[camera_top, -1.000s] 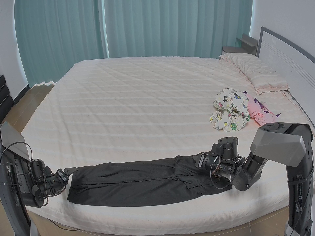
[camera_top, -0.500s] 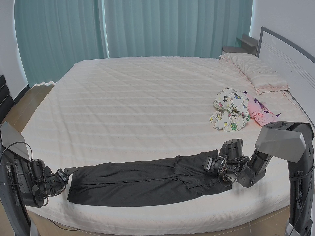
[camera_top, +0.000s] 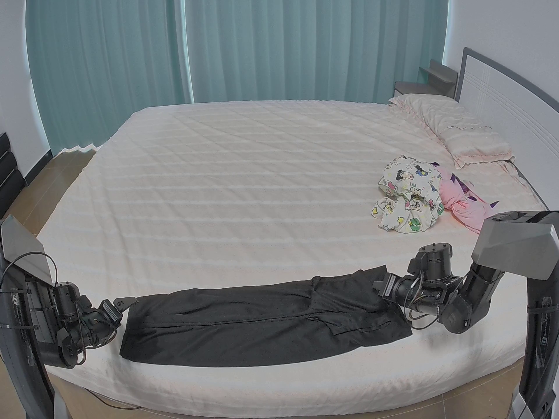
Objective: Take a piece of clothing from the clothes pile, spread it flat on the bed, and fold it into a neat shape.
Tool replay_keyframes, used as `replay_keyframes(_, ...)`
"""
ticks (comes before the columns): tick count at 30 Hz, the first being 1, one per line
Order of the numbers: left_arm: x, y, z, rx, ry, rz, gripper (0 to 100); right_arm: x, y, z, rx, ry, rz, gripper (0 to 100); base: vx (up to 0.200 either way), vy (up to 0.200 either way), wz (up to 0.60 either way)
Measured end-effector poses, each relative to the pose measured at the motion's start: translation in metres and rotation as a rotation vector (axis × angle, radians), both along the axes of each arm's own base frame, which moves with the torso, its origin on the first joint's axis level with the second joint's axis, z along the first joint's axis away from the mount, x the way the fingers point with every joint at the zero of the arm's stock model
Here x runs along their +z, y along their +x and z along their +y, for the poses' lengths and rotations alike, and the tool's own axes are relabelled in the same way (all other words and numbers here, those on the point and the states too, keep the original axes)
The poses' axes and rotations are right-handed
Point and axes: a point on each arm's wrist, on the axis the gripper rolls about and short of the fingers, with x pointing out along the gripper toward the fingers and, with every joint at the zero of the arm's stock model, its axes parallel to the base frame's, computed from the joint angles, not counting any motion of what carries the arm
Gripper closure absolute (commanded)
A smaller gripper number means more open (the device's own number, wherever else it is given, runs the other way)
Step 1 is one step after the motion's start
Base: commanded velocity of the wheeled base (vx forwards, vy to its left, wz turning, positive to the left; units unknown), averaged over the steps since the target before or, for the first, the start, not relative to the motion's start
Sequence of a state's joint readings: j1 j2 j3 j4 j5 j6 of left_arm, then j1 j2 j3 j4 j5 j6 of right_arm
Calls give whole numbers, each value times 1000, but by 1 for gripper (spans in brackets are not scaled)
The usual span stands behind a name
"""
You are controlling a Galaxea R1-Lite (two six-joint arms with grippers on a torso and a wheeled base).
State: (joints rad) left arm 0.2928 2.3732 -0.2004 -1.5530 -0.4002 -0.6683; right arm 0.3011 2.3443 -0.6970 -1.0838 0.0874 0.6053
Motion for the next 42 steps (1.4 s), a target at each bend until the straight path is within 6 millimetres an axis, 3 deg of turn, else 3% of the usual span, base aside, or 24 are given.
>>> replay_keyframes(9,0,0,0,-1,1,-1,0,9,-3,-11,122,106,-89,0,0,0,0)
replay_keyframes(23,-1,1,-1,-5,2,1,0,-13,-4,-12,168,54,-57,0,0,0,0)
replay_keyframes(24,-1,1,-1,-6,2,1,0,-15,-5,-12,172,48,-54,100,0,0,0)
replay_keyframes(42,-2,0,-1,-14,13,4,0,-30,-26,-27,156,8,-13,100,0,0,0)
